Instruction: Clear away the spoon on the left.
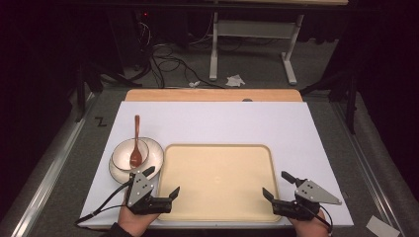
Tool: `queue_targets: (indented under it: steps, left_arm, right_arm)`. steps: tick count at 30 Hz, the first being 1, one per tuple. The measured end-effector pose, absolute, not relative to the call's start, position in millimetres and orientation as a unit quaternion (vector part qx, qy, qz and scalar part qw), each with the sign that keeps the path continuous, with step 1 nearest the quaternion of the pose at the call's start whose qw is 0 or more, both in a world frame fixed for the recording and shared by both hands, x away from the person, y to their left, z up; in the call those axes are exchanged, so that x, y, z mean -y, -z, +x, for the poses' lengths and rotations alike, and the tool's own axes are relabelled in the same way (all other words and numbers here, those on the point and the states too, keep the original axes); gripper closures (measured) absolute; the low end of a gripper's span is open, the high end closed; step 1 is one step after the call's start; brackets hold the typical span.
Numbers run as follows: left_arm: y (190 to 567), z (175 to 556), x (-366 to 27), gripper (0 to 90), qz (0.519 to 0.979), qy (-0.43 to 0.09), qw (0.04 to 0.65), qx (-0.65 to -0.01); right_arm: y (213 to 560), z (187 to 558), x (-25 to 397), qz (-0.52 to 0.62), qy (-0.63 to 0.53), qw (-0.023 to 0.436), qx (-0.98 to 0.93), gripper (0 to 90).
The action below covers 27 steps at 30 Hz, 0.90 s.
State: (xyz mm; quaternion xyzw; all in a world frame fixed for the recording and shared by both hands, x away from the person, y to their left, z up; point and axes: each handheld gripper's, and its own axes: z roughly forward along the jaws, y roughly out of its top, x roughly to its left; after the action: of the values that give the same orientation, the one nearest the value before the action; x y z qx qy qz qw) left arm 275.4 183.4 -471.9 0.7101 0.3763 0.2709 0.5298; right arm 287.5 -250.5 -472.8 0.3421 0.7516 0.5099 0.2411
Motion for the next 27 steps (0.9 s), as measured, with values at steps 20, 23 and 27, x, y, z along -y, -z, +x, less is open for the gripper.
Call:
queue_targets:
  steps: [20,23,27]
  left_arm:
    - [483,275,-189,2.1,0.743,-0.265,0.488,-0.373]
    - [483,276,-189,2.6,0.744,-0.265,0.488,-0.373]
    - [483,276,-191,3.5,0.744,-0.268,0.485,-0.374]
  right_arm:
    - [473,287,252,0.348,-0.506,0.245,-0.750,16.8]
    - [473,287,252,0.347,-0.507,0.245,-0.750,16.8]
    - [473,287,252,0.347,-0.507,0.245,-0.750,16.8]
